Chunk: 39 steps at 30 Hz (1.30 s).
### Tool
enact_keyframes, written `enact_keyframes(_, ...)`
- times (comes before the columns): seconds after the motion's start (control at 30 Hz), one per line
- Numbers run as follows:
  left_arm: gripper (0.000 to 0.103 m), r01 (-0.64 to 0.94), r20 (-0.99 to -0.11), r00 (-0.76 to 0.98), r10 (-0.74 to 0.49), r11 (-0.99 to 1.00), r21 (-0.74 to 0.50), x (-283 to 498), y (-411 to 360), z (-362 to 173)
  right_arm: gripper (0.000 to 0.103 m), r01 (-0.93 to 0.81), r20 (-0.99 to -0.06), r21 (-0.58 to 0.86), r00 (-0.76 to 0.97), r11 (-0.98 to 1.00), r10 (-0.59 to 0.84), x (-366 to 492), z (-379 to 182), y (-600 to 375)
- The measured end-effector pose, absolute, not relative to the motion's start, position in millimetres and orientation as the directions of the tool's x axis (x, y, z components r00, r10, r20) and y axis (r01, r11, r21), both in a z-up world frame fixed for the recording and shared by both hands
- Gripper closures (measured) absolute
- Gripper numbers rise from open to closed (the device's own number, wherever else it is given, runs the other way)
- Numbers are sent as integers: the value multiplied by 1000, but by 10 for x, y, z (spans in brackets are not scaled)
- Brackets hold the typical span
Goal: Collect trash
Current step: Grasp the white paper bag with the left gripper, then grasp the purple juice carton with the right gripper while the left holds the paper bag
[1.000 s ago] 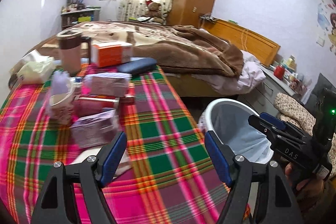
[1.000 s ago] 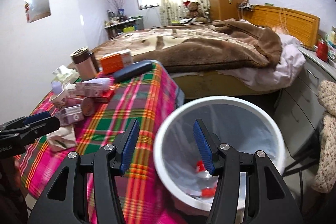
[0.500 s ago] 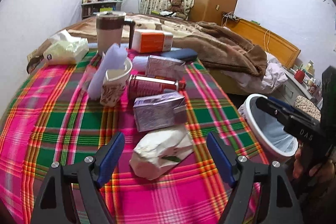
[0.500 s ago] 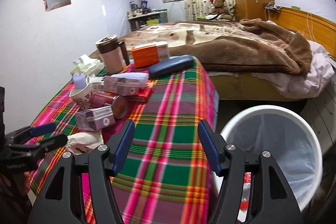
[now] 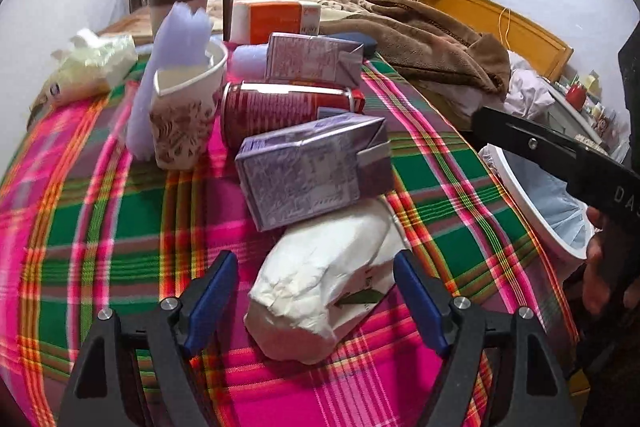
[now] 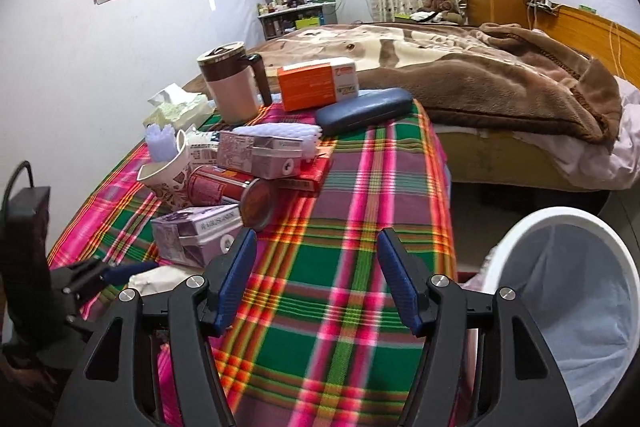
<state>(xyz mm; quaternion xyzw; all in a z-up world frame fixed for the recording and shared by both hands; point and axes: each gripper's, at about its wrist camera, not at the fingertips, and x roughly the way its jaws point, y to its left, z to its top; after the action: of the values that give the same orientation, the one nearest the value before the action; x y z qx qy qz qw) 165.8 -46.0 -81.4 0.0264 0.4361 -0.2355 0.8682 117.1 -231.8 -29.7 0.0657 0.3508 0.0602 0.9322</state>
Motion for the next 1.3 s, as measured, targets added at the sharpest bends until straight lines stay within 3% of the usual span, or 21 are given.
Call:
enact_keyframes(0.13,49,436,-761,506,-407,882,-181,1605,-340,-817,39,-99,-657,154,733,983,177,1236,-321,-2170)
enact_keyframes(0.4,58,395,-759,516,-397,897,-200,1454,19,-811,39,-143,-670,158,711,977,213,1316,-357,-1938)
enact_keyframes(0.9,59,146,-756,597,-267,963,-225,1358,843,-781,39,-271,-671,228,652,935,353,1376,-471,-1674)
enact_keyframes(1.07,58,103,-751,605,-265,961,-256,1449,986,-775,30,-356,-686,229,601,906,409,1451,-555,-1511)
enact_keyframes(1.2,53,110,-746,608,-272,959,-260,1503,1014,-758,29,-415,-688,189,590,890,422,1494,-552,-1382)
enact_keyframes(1.3,41,122,-742,609,-280,958,-262,1564,1032,-742,29,-490,-696,179,549,853,462,1522,-558,-1294)
